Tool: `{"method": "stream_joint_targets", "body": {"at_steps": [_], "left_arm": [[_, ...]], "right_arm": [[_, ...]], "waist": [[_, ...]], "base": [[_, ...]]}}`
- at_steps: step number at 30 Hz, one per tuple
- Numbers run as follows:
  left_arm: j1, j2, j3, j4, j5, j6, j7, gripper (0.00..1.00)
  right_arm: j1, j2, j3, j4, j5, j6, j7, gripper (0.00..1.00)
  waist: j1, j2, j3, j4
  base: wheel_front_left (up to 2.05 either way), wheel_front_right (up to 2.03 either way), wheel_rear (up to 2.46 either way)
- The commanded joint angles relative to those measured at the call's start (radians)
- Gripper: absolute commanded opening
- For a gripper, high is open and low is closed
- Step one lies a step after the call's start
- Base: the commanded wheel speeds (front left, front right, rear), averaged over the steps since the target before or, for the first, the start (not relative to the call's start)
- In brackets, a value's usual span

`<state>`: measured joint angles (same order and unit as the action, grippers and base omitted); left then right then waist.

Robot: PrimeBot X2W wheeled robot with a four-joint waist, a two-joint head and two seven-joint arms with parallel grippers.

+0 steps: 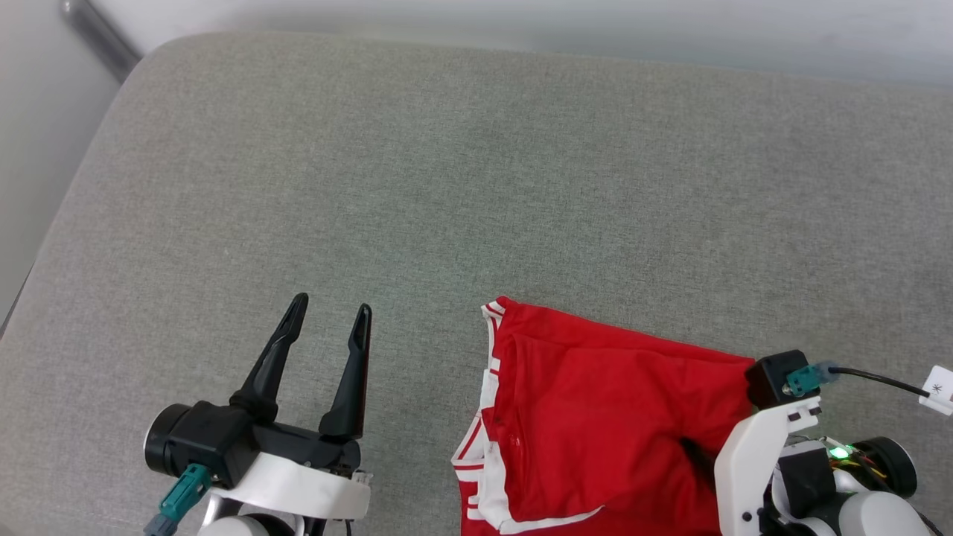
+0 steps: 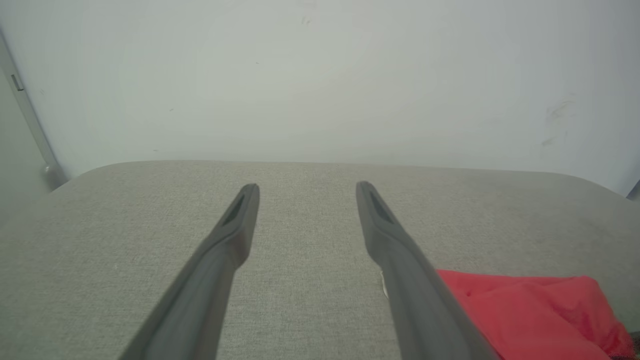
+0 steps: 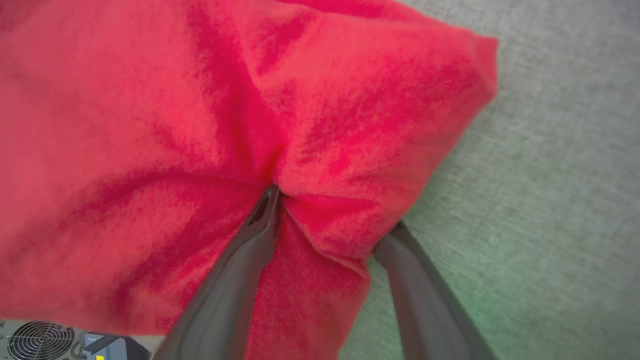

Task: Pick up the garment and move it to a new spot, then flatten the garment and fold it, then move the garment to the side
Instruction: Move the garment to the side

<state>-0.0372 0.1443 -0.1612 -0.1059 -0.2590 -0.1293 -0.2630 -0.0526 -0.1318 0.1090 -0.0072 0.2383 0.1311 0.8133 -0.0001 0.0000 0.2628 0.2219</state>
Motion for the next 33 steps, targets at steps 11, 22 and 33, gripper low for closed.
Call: {"method": "stream_joint_targets", "body": {"at_steps": [11,22,33], "left_arm": [[0.011,0.015,-0.047,0.015,0.010,-0.001,-0.002,1.00],[-0.079,0.029,-0.181,0.002,0.032,-0.001,-0.002,1.00],[-0.270,0.061,-0.320,-0.014,0.033,-0.001,-0.002,1.00]], "right_arm": [[-0.089,-0.155,0.150,0.028,-0.080,-0.002,-0.063,0.00],[-0.281,-0.536,0.295,-0.042,-0.100,-0.001,0.000,0.00],[-0.425,-0.766,0.280,0.107,-0.081,-0.001,-0.162,0.00]], "waist": [[0.0001,0.0000,-0.051,-0.093],[0.0001,0.0000,0.052,-0.325],[0.0001,0.0000,0.253,-0.450]], "base": [[0.00,0.00,0.00],[0.00,0.00,0.00],[0.00,0.00,0.00]]}}
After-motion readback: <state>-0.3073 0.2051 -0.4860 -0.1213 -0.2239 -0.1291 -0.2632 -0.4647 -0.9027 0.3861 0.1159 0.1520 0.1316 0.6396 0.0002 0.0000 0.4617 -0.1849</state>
